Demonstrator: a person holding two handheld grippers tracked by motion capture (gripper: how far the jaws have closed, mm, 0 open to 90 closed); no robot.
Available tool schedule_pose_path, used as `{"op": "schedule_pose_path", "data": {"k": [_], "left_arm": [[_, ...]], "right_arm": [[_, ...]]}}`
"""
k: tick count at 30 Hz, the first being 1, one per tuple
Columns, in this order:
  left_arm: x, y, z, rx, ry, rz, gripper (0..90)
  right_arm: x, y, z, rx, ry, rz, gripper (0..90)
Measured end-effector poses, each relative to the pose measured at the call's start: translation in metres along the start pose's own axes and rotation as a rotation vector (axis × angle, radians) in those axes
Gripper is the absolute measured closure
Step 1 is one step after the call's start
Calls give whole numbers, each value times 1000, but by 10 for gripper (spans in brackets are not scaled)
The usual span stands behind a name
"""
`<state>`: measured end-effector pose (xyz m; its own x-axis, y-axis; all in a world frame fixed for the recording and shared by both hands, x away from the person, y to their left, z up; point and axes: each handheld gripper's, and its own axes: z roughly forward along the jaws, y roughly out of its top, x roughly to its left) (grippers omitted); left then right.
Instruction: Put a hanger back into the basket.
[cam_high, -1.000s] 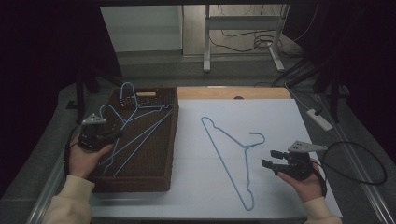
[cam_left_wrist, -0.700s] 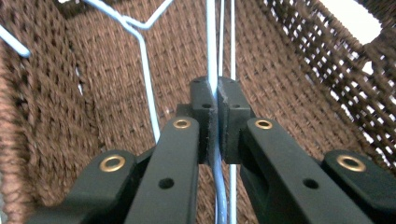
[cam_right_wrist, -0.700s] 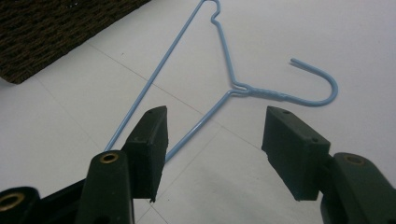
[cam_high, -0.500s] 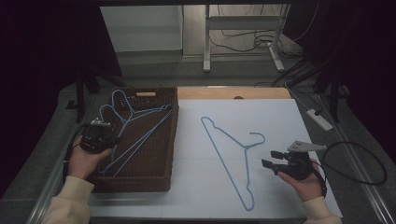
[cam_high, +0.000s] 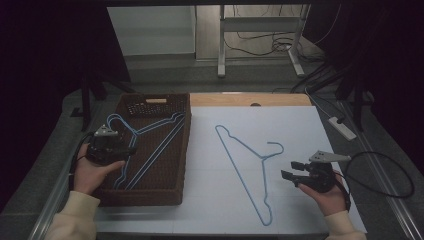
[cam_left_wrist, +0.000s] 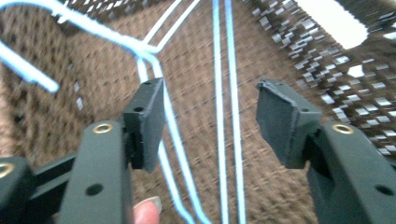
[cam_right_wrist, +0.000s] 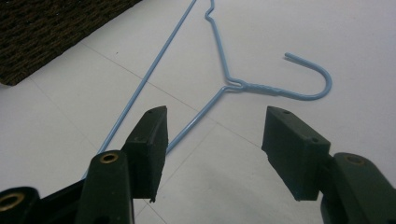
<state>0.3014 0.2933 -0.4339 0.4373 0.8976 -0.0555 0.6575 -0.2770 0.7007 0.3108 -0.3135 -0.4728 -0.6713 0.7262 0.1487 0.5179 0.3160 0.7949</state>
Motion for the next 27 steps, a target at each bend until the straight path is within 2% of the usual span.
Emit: {"op": "schedule_pose_path", "data": {"k": [2,3,4,8,9,12,16,20,27], "left_arm": [[-6,0,-4,-27,-28,17,403],[-13,0,-8,-58,-49,39,395],[-13,0,-8,-58,-49,39,388],[-30,-1,-15,-125,-107,75,382],[-30,-1,-15,-125,-107,75,384],[-45,-2,-18,-164,-132,104,385],[-62,-5,-18,-220,-184,107,379],[-74,-7,-15,-228,-214,125,371],[-88,-15,-8,-232,-236,149,365]], "right_arm": [[0,0,0,2,1,-2,412],[0,0,0,2,2,-2,412],[0,0,0,2,2,-2,412],[1,0,1,10,4,-4,410],[1,0,1,11,3,-5,410],[2,0,1,11,6,-6,409],[4,0,2,18,8,-18,408],[5,-1,2,22,-3,-24,402],[9,0,1,19,-7,-23,392]]}}
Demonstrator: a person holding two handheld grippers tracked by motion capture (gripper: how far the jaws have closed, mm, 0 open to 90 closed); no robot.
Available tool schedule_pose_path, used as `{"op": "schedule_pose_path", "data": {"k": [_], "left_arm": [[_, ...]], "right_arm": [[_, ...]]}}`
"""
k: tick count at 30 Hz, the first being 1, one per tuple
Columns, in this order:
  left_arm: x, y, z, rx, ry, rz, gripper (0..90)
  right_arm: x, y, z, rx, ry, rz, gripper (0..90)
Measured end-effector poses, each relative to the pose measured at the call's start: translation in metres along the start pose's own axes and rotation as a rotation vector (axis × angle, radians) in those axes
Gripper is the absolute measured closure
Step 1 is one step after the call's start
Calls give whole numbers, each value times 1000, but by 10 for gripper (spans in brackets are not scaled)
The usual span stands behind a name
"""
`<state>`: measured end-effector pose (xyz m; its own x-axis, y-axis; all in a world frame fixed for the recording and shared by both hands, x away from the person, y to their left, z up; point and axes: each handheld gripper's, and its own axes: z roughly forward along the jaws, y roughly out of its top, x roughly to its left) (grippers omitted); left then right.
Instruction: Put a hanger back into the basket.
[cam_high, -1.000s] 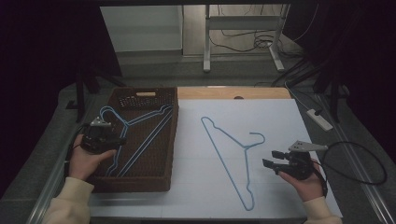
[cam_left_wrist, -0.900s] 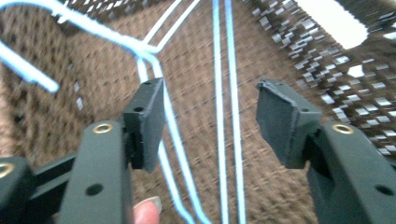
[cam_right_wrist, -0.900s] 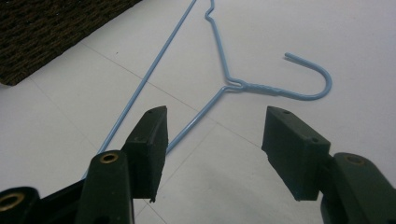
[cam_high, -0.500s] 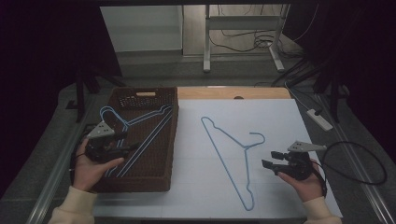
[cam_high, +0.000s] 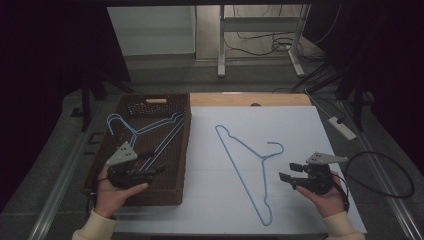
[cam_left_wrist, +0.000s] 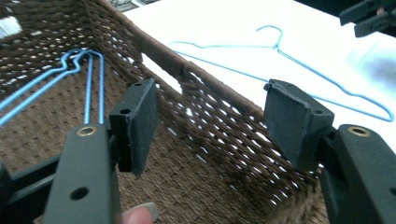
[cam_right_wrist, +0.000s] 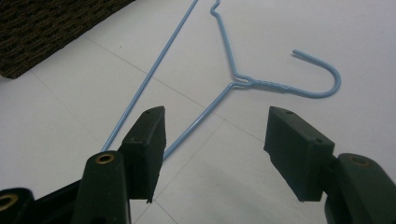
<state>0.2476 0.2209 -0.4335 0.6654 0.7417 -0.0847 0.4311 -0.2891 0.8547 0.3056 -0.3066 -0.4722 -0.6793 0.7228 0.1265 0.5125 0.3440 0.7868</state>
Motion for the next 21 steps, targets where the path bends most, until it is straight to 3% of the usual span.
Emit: {"op": "schedule_pose_path", "data": {"k": [6,12,21], "left_arm": [[-7,-4,2,-8,-23,-15,362],[-8,-6,4,-2,-21,-15,356],[-7,-5,3,-17,-30,-28,357]], "right_arm": [[6,-1,1,21,-35,-24,389],[12,-3,2,39,-54,-47,385],[16,-2,-1,38,-88,-40,371]]}}
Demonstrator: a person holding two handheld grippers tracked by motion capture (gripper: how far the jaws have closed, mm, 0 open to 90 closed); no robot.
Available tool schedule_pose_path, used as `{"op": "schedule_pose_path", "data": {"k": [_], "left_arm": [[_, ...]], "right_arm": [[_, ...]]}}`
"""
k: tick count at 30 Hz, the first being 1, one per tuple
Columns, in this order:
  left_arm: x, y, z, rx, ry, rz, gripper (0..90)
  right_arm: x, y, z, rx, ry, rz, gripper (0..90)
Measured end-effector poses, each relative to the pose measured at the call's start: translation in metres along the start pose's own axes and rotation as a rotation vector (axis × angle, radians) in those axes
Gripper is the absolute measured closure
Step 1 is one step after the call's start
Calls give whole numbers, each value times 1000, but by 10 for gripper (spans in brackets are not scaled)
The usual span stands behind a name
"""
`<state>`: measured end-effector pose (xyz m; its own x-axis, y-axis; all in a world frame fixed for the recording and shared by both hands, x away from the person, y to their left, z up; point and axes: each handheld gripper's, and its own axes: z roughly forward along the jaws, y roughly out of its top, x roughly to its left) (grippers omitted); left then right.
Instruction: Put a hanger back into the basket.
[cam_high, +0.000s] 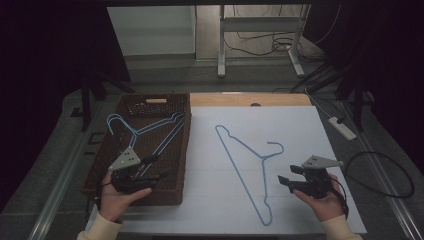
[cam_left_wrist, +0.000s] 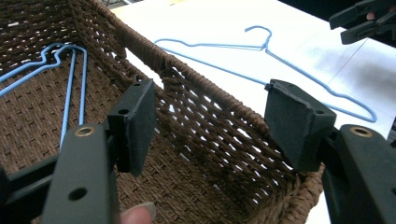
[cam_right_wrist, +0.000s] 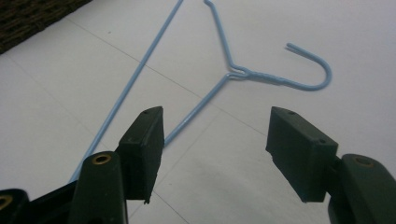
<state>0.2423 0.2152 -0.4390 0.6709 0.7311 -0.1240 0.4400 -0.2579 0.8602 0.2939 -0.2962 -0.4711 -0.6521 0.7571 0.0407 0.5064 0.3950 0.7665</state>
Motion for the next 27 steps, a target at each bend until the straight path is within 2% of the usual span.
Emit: {"op": "schedule_pose_path", "data": {"k": [3,7,9,11,14,18,20,21,22,24,26,27], "left_arm": [[-1,0,-1,-3,-8,1,357],[-1,0,-1,-7,-20,-2,357],[-1,0,0,1,-25,4,356],[-1,-1,0,0,-26,2,357],[-3,-2,1,3,-21,-2,357],[-5,-3,1,6,-21,2,357],[-6,-3,1,6,-20,1,357],[-6,-4,2,8,-19,1,357],[-6,-4,2,11,-19,1,357],[-6,-4,3,14,-19,2,357],[-6,-4,3,13,-18,3,356],[-7,-4,2,11,-16,3,356]], "right_arm": [[2,0,-3,2,-18,7,379],[10,1,-5,16,-6,-3,414],[19,2,-4,28,6,-6,490],[21,2,-4,32,5,-2,510],[30,5,1,67,30,6,686],[42,9,12,135,52,-16,893],[50,11,17,171,67,-29,900],[60,11,24,223,80,-51,900],[66,10,28,246,86,-66,900],[70,10,30,266,90,-78,900],[85,4,41,339,100,-129,900],[87,3,43,354,100,-139,900]]}}
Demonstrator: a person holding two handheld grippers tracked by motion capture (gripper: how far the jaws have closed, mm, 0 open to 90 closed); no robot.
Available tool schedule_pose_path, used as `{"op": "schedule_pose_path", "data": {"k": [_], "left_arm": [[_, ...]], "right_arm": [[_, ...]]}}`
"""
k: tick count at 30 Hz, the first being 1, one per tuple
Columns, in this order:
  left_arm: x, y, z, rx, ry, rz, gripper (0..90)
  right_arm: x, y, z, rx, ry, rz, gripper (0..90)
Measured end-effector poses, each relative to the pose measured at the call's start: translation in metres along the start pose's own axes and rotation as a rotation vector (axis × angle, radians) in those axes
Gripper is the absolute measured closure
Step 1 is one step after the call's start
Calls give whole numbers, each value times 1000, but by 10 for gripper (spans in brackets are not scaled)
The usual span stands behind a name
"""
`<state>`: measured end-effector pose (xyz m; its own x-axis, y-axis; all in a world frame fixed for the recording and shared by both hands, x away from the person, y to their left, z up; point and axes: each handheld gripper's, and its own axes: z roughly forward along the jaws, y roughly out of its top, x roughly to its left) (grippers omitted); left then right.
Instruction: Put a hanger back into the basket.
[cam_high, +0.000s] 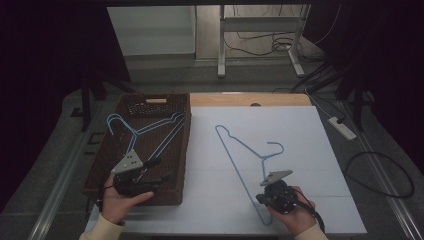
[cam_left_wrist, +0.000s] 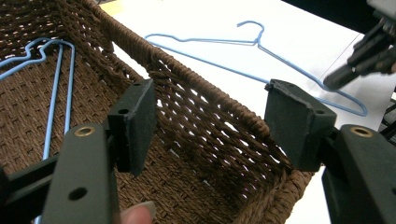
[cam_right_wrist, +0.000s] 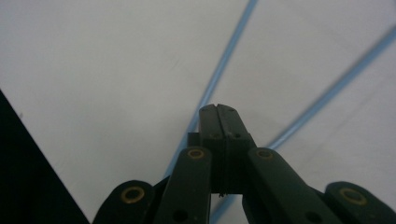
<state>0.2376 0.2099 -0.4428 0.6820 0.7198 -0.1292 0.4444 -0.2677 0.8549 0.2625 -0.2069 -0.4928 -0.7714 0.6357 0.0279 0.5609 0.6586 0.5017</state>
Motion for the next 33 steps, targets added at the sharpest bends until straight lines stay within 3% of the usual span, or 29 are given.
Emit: {"op": "schedule_pose_path", "data": {"k": [4,7,15,21,24,33], "left_arm": [[0,0,0,0,4,1,353],[0,0,0,3,4,1,353],[-2,-1,0,6,13,4,353],[-1,-2,1,10,18,4,353],[-2,-2,1,10,21,7,353],[-3,-1,2,14,18,10,354]], "right_arm": [[0,-6,7,40,-15,-5,900],[-3,-12,6,36,-24,21,900],[-4,-19,1,48,-57,35,900],[-23,-36,-12,52,-107,97,900],[-42,-46,-21,55,-144,149,900],[-77,-62,-34,53,-211,248,900]]}}
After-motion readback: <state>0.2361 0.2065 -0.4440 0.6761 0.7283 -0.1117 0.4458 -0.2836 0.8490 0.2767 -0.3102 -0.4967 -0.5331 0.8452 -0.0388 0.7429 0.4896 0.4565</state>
